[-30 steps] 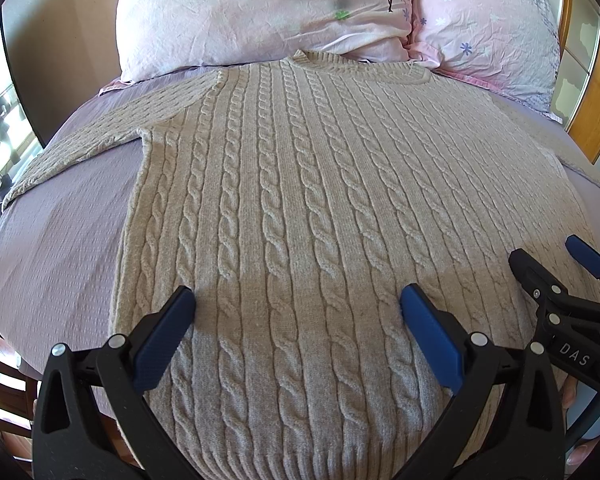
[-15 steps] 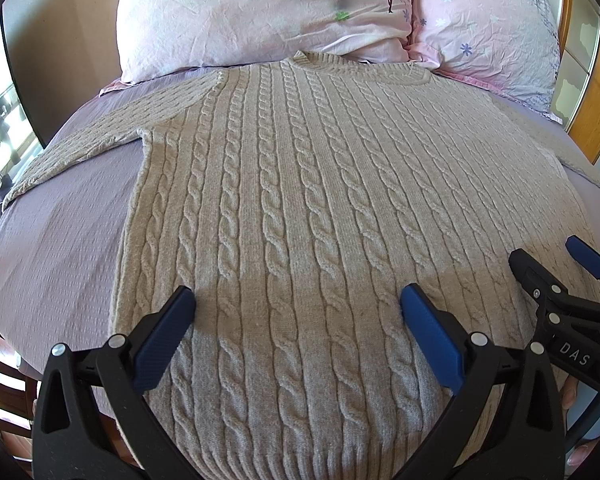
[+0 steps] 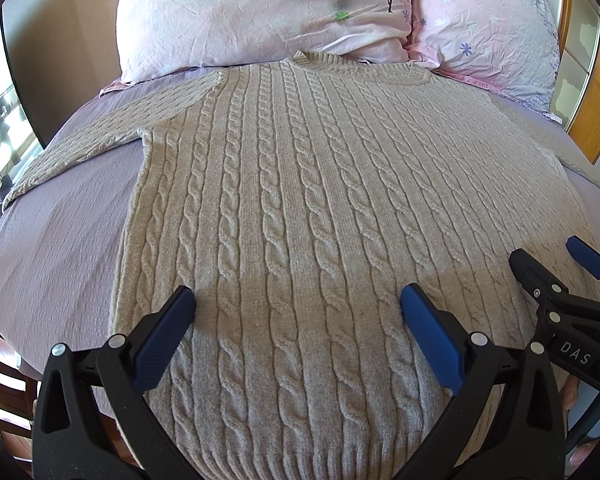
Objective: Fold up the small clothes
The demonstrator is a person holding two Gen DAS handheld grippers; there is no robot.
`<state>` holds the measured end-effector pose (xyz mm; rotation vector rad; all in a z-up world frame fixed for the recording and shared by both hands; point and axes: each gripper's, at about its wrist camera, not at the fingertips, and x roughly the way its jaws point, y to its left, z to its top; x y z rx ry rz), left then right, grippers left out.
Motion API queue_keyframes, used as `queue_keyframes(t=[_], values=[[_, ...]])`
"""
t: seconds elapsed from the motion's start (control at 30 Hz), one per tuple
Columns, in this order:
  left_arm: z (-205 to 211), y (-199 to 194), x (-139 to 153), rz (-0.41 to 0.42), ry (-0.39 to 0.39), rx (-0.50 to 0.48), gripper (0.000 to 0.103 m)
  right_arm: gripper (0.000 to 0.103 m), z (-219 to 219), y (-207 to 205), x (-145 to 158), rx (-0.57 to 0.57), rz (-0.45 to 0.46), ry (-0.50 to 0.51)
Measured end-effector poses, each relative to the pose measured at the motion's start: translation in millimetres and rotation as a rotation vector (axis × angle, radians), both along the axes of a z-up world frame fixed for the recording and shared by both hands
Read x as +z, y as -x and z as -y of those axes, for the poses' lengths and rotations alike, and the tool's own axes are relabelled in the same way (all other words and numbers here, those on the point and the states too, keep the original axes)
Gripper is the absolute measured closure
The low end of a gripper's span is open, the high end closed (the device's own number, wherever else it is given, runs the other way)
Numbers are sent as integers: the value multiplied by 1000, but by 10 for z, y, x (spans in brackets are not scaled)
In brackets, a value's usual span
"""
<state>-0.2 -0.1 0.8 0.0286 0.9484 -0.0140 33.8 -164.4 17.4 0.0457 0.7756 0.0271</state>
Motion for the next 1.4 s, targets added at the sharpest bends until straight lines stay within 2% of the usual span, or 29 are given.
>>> queue_keyframes(t=[0.13,0.43,0.53,0.63,0.7,0.77,0.83,0.9,0.97,1.03,1.07,1.1,1.13,1.27,1.33,1.37,1.4], values=[[-3,-30,3,-21,-2,-4,2,1,-7,-6,-90,-3,-47,0],[0,-170,48,-50,-2,-3,2,1,-21,-116,-70,45,-162,15],[6,-189,49,-49,-2,1,2,1,-15,-96,-67,78,-144,21],[14,-181,43,-31,-9,-5,2,1,38,-86,-58,195,-101,27],[9,-205,47,-25,-11,-35,2,1,192,-109,5,217,-97,-20],[-5,-238,46,-37,-6,-61,2,1,699,-115,233,157,-1,-165],[-40,-309,65,-46,11,-86,2,1,1263,-169,406,32,74,-265],[-63,-344,82,-33,26,-97,2,1,2052,-269,503,-192,116,-370],[-85,-410,109,-8,39,-108,2,6,2644,-326,482,-351,133,-453],[-90,-455,130,4,67,-134,2,35,3327,-379,374,-548,134,-551],[-98,-493,146,6,95,-151,2,41,3657,-397,298,-647,132,-601],[-105,-522,160,9,116,-159,2,52,3787,-397,264,-692,131,-619],[-123,-540,175,15,141,-164,2,54,4034,-401,194,-775,131,-647],[-235,-637,278,65,246,-162,2,56,4502,-503,-11,-907,85,-670],[-287,-652,329,110,243,-144,2,61,4627,-549,-149,-947,52,-710],[-323,-656,359,145,204,-120,2,63,4672,-605,-204,-953,42,-727],[-341,-655,380,169,167,-103,2,69,4697,-612,-233,-964,49,-729]])
